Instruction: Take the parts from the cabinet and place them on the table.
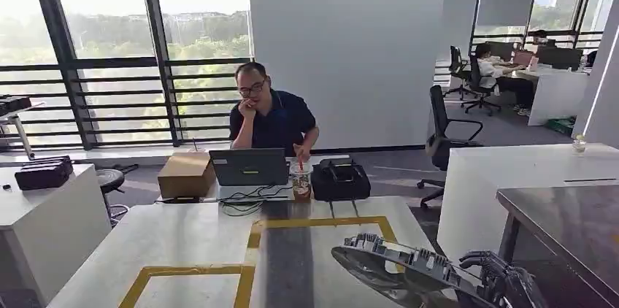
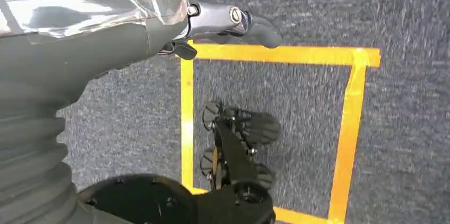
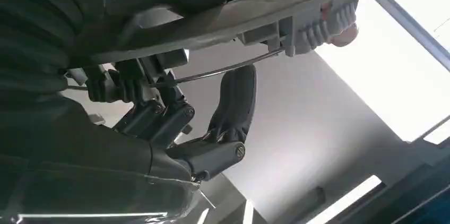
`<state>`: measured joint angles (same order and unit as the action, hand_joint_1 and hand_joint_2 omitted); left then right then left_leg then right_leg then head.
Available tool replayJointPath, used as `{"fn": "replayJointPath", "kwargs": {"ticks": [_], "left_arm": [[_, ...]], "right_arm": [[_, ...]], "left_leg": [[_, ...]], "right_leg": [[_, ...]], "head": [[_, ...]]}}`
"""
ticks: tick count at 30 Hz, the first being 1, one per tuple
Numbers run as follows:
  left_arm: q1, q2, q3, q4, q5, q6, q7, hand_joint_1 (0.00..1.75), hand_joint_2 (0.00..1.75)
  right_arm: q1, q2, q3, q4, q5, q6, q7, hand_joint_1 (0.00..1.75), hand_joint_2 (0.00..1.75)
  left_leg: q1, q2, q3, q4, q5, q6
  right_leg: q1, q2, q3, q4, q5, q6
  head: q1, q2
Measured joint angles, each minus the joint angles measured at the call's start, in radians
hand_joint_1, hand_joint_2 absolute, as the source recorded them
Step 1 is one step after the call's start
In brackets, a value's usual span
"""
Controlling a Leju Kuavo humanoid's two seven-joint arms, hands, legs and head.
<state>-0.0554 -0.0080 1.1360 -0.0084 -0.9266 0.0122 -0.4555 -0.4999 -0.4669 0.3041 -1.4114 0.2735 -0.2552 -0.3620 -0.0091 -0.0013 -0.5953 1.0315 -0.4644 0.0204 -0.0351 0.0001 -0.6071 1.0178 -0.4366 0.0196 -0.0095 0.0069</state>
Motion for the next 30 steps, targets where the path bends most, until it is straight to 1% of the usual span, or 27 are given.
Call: {"fn": "replayJointPath", "kwargs": {"ticks": [1,3,4,5,6,7,8,9,10,11,13,14,15,16,17,18,19,20,21,22,23,24,25,26,27,29,30], "left_arm": [[0.000,0.000,0.000,0.000,-0.006,-0.001,-0.001,0.00,1.75],[0.000,0.005,0.004,0.000,-0.008,-0.005,-0.002,0.00,1.75],[0.000,0.006,0.006,0.000,-0.010,-0.010,-0.002,0.00,1.75],[0.000,0.007,0.009,0.000,-0.014,-0.011,-0.002,0.00,1.75],[0.001,0.008,0.011,0.000,-0.016,-0.012,-0.002,0.00,1.75],[0.001,0.008,0.014,0.000,-0.018,-0.013,-0.002,0.00,1.75],[0.001,0.009,0.016,0.000,-0.018,-0.013,-0.002,0.00,1.75],[0.001,0.011,0.018,0.000,-0.019,-0.013,-0.002,0.00,1.75],[0.000,0.016,0.019,0.000,-0.019,-0.013,-0.003,0.00,1.75],[0.000,0.016,0.022,0.000,-0.019,-0.013,-0.005,0.00,1.75],[0.001,0.019,0.029,0.000,-0.019,-0.013,-0.007,0.00,1.75],[0.001,0.021,0.032,0.000,-0.020,-0.013,-0.009,0.00,1.75],[0.000,0.020,0.032,0.000,-0.022,-0.013,-0.011,0.00,1.75],[-0.001,0.019,0.033,0.000,-0.027,-0.015,-0.013,0.00,1.75],[-0.002,0.019,0.034,0.000,-0.030,-0.016,-0.013,0.00,1.75],[-0.002,0.019,0.035,0.000,-0.036,-0.018,-0.014,0.00,1.75],[-0.002,0.019,0.039,0.000,-0.040,-0.019,-0.014,0.00,1.75],[-0.002,0.019,0.042,0.000,-0.047,-0.019,-0.014,0.00,1.75],[-0.001,0.018,0.042,0.000,-0.052,-0.019,-0.014,0.00,1.75],[-0.002,0.017,0.043,0.000,-0.060,-0.020,-0.014,0.00,1.75],[-0.003,0.016,0.044,0.000,-0.061,-0.020,-0.014,0.00,1.75],[-0.003,0.013,0.047,0.000,-0.064,-0.021,-0.014,0.00,1.75],[-0.005,0.013,0.050,0.000,-0.069,-0.022,-0.014,0.00,1.75],[-0.007,0.012,0.054,0.000,-0.071,-0.022,-0.014,0.00,1.75],[-0.008,0.013,0.058,0.000,-0.072,-0.022,-0.014,0.00,1.75],[-0.010,0.011,0.064,0.000,-0.075,-0.021,-0.014,0.00,1.75],[-0.010,0.011,0.068,0.000,-0.080,-0.019,-0.014,0.00,1.75]], "right_arm": [[-0.003,-0.001,0.005,0.005,-0.002,0.004,0.002,1.75,1.75],[-0.014,-0.001,0.019,0.020,-0.003,0.020,0.007,1.75,1.75],[-0.021,0.000,0.026,0.031,-0.003,0.028,0.013,1.75,1.75],[-0.028,0.001,0.035,0.044,-0.001,0.038,0.019,1.75,1.75],[-0.038,0.003,0.044,0.059,0.002,0.048,0.024,1.75,1.75],[-0.050,0.006,0.055,0.074,0.005,0.054,0.025,1.75,1.75],[-0.062,0.009,0.062,0.085,0.006,0.061,0.030,1.75,1.75],[-0.076,0.013,0.070,0.098,0.008,0.068,0.036,1.75,1.75],[-0.088,0.016,0.077,0.115,0.010,0.074,0.040,1.75,1.75],[-0.103,0.018,0.083,0.129,0.015,0.079,0.043,1.75,1.75],[-0.127,0.026,0.101,0.166,0.020,0.092,0.050,1.75,1.75],[-0.138,0.029,0.109,0.184,0.024,0.096,0.053,1.75,1.75],[-0.148,0.032,0.116,0.198,0.030,0.102,0.055,1.75,1.75],[-0.164,0.034,0.125,0.223,0.037,0.106,0.057,1.75,1.75],[-0.180,0.036,0.132,0.245,0.041,0.112,0.061,1.75,1.75],[-0.193,0.037,0.140,0.266,0.048,0.115,0.066,1.75,1.75],[-0.201,0.040,0.152,0.292,0.056,0.120,0.069,1.75,1.75],[-0.205,0.043,0.164,0.316,0.063,0.126,0.074,1.75,1.75],[-0.208,0.045,0.172,0.336,0.069,0.132,0.077,1.75,1.75],[-0.212,0.046,0.183,0.361,0.077,0.138,0.079,1.75,1.75],[-0.219,0.048,0.192,0.381,0.082,0.143,0.080,1.75,1.75],[-0.229,0.049,0.201,0.400,0.092,0.148,0.081,1.75,1.75],[-0.244,0.052,0.213,0.425,0.105,0.154,0.081,1.75,1.75],[-0.256,0.055,0.229,0.449,0.113,0.158,0.082,1.75,1.75],[-0.262,0.058,0.239,0.470,0.120,0.165,0.090,1.75,1.75],[-0.271,0.065,0.259,0.516,0.133,0.177,0.098,1.75,1.75],[-0.277,0.071,0.272,0.540,0.143,0.181,0.099,1.75,1.75]], "left_leg": [[0.001,-0.001,-0.015,0.039,-0.028,-0.008],[0.010,0.000,-0.086,0.191,-0.104,-0.021],[0.013,0.000,-0.126,0.268,-0.131,-0.023],[0.013,0.000,-0.148,0.309,-0.136,-0.024],[0.013,0.000,-0.146,0.297,-0.116,-0.023],[0.013,0.000,-0.118,0.232,-0.074,-0.020],[0.012,0.000,-0.075,0.142,-0.028,-0.016],[0.011,-0.001,-0.024,0.042,0.015,-0.007],[0.008,-0.003,0.003,-0.009,0.009,0.000],[0.004,0.000,0.002,-0.012,0.010,0.000],[0.000,0.000,-0.003,-0.010,0.009,0.003],[-0.001,0.000,-0.002,-0.015,0.013,0.010],[0.009,0.002,0.015,-0.039,0.028,0.020],[0.007,0.002,0.020,-0.048,0.035,0.026],[0.007,0.002,0.018,-0.048,0.039,0.032],[0.006,0.002,0.016,-0.048,0.039,0.032],[0.004,0.002,0.016,-0.048,0.039,0.032],[0.002,0.001,0.015,-0.048,0.039,0.033],[0.002,0.001,0.016,-0.048,0.039,0.033],[0.001,0.000,0.016,-0.047,0.039,0.033],[0.001,-0.001,0.016,-0.045,0.039,0.032],[0.001,-0.001,0.016,-0.041,0.038,0.030],[-0.002,-0.001,0.012,-0.034,0.034,0.025],[-0.009,-0.001,0.006,-0.028,0.031,0.020],[-0.008,0.000,0.005,-0.028,0.031,0.018],[-0.006,0.001,0.006,-0.029,0.033,0.013],[-0.006,0.001,0.003,-0.025,0.028,0.008]], "right_leg": [[0.000,-0.001,0.001,0.000,-0.001,-0.008],[0.001,0.000,-0.001,0.000,0.000,-0.011],[0.002,0.000,-0.002,0.000,0.000,-0.011],[0.002,0.000,-0.002,0.000,0.000,-0.011],[0.002,0.001,-0.001,0.000,0.000,-0.011],[0.002,0.003,-0.001,0.000,0.000,-0.011],[0.003,0.005,0.001,0.000,0.001,-0.011],[0.004,0.006,0.003,0.000,0.001,-0.010],[0.004,0.006,0.003,-0.001,0.001,-0.010],[0.013,0.006,-0.001,-0.001,0.003,-0.006],[0.008,0.006,-0.001,-0.004,0.005,0.004],[0.008,0.006,0.001,-0.010,0.009,0.011],[0.014,0.005,-0.004,-0.008,0.006,0.015],[0.014,0.003,-0.016,0.017,-0.009,0.013],[0.013,0.003,-0.043,0.075,-0.041,0.005],[0.013,0.003,-0.080,0.158,-0.075,0.000],[0.013,0.003,-0.118,0.242,-0.106,-0.001],[0.013,0.003,-0.145,0.303,-0.121,0.002],[0.013,0.003,-0.146,0.303,-0.115,0.007],[0.013,0.002,-0.120,0.255,-0.092,0.015],[0.013,0.002,-0.078,0.171,-0.059,0.022],[0.013,0.000,-0.024,0.067,-0.023,0.028],[0.013,-0.006,0.014,-0.015,-0.009,0.022],[0.019,-0.004,0.021,-0.017,-0.005,0.010],[0.019,-0.002,0.019,-0.015,-0.004,0.005],[0.023,-0.001,0.018,-0.015,-0.002,-0.001],[0.007,0.000,0.020,-0.019,0.002,-0.008]], "head": [[-0.005,0.000],[-0.006,0.000],[-0.006,0.000],[-0.008,0.000],[-0.007,0.000],[-0.008,0.000],[-0.008,0.000],[-0.009,0.000],[-0.008,0.000],[-0.008,0.000],[-0.008,0.000],[-0.009,0.000],[-0.008,0.000],[-0.006,0.000],[-0.003,0.000],[-0.002,0.000],[-0.001,0.000],[0.000,0.000],[0.000,0.000],[0.001,0.000],[0.002,0.000],[0.003,0.000],[0.004,0.000],[0.002,0.000],[0.002,0.000],[-0.001,0.000],[0.000,0.000]]}}
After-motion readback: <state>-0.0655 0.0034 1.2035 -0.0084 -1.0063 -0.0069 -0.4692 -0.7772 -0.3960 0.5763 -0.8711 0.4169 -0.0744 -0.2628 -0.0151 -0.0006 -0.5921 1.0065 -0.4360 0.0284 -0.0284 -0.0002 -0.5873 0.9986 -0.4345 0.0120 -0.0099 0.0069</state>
